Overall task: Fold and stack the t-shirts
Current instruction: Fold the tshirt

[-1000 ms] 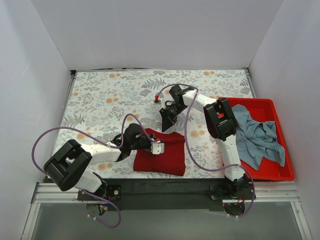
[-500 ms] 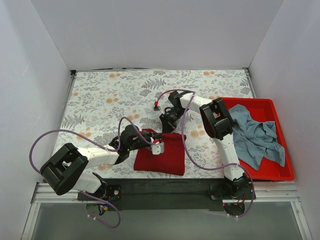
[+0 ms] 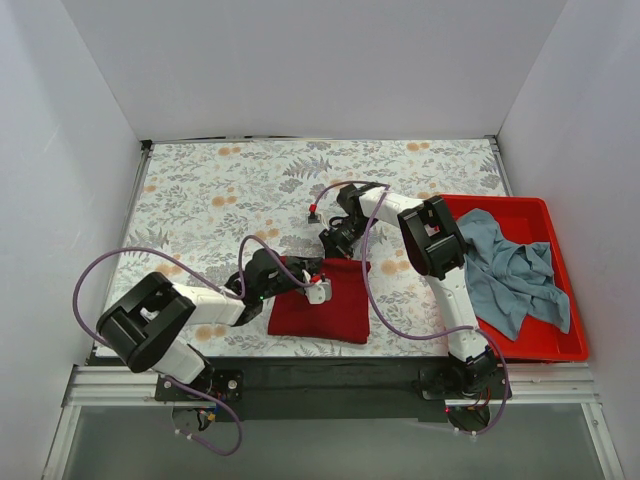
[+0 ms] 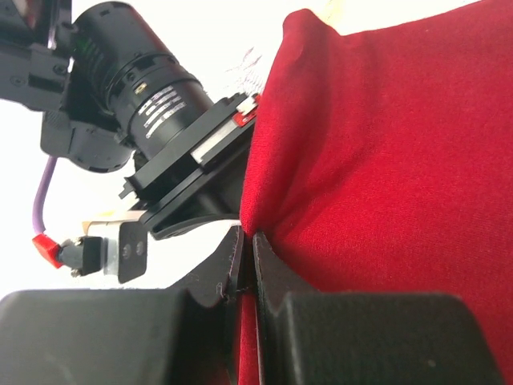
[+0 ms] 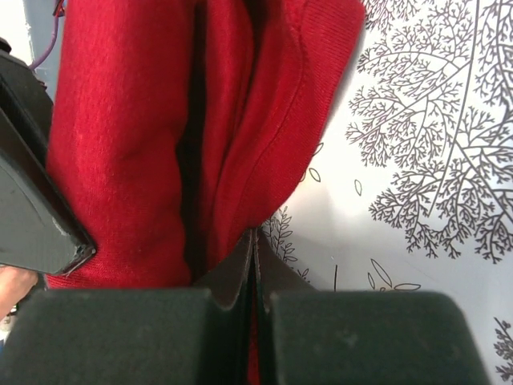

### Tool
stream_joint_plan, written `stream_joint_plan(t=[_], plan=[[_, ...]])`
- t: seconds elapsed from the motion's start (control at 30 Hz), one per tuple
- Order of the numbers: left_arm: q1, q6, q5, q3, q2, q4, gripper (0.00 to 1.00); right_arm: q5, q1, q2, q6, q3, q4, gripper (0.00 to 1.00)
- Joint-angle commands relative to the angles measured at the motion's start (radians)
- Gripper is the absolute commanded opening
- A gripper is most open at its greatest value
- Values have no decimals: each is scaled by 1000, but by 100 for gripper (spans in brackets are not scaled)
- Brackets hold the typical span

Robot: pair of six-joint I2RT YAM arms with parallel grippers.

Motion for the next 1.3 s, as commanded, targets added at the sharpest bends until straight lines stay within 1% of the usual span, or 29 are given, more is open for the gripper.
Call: stream_joint_plan(t=[0.0, 0.2, 0.3, 0.33, 0.53, 0.83, 0.9, 0.93, 0.97, 1.0, 1.07, 1.13, 1.17, 1.2, 1.23, 1.27], plan=[[15, 24, -24, 35, 6, 96, 0, 54, 7, 30, -42, -9, -19, 1], [18, 41, -11, 33, 29, 144, 0, 46, 5, 33, -45, -5, -23, 1], [18, 56, -9, 12, 55, 217, 0, 43, 5, 38, -48, -1, -30, 1], [18, 61, -12, 3, 68, 266, 0, 42, 5, 41, -48, 1, -33, 1], [20, 70, -26, -3, 82, 348, 0, 39, 7, 45, -58, 7, -45, 1], [24, 94, -55, -17, 124, 374, 0, 34, 5, 58, -56, 42, -63, 1], [24, 94, -69, -11, 128, 371, 9, 51, 4, 55, -52, 54, -66, 1], [24, 91, -81, -10, 124, 370, 16, 57, 1, 50, -39, 73, -68, 1], [24, 87, -87, -8, 116, 367, 28, 75, -1, 48, -32, 86, -66, 3], [24, 84, -90, -8, 106, 345, 33, 83, -2, 44, -22, 100, -68, 4], [24, 65, -90, -5, 44, 295, 39, 114, -8, 33, 5, 145, -68, 8], [24, 21, -92, 7, -43, 189, 40, 157, -11, 16, 13, 184, -68, 9], [24, 4, -90, 15, -80, 148, 41, 172, -8, 9, 19, 195, -66, 12], [24, -17, -89, 23, -112, 41, 43, 187, -10, 4, 22, 212, -66, 15], [24, -42, -89, 35, -144, -23, 44, 227, -8, -5, 27, 229, -66, 16], [24, -112, -89, 65, -214, -87, 44, 249, -11, -10, 37, 269, -66, 19]])
